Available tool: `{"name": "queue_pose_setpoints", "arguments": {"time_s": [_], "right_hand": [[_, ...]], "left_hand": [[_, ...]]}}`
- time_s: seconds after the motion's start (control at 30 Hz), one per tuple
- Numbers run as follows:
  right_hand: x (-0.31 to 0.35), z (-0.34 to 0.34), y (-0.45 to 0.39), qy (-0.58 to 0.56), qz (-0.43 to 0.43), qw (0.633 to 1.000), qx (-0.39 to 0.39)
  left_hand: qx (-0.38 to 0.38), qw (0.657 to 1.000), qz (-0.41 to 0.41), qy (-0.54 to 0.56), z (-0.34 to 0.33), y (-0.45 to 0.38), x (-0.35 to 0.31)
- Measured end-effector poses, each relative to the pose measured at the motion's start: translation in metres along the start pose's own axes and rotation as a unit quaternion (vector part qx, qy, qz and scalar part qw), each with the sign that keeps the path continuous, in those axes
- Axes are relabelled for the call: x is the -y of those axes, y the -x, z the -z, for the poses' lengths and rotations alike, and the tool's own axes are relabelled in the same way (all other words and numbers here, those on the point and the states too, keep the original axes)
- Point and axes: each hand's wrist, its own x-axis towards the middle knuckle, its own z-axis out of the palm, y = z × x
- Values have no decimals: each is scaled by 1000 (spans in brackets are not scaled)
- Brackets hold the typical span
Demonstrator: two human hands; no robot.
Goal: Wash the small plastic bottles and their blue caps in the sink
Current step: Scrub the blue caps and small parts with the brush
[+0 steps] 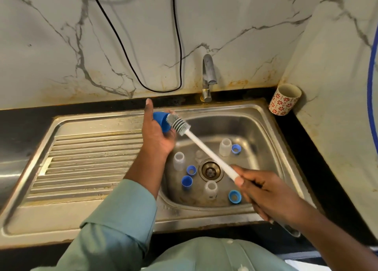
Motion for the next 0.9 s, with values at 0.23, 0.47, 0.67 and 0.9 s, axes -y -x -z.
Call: {"name": "queue_pose_setpoints", "arguments": {"time_s": [0.23,0.47,0.67,0.9], "right_hand": [[16,-11,-20,43,-2,998,-53],[20,-7,-19,75,14,996,-36],[13,-18,-20,45,-6,998,-50],[10,-13,-17,79,-19,996,-27]], "left_hand": [[37,991,-37,-125,1,13,16],[-9,997,-33,-74,1,11,8],[-54,996,-40,-51,-2,17,10],[-143,988,-41,-51,-8,12,-1]]}}
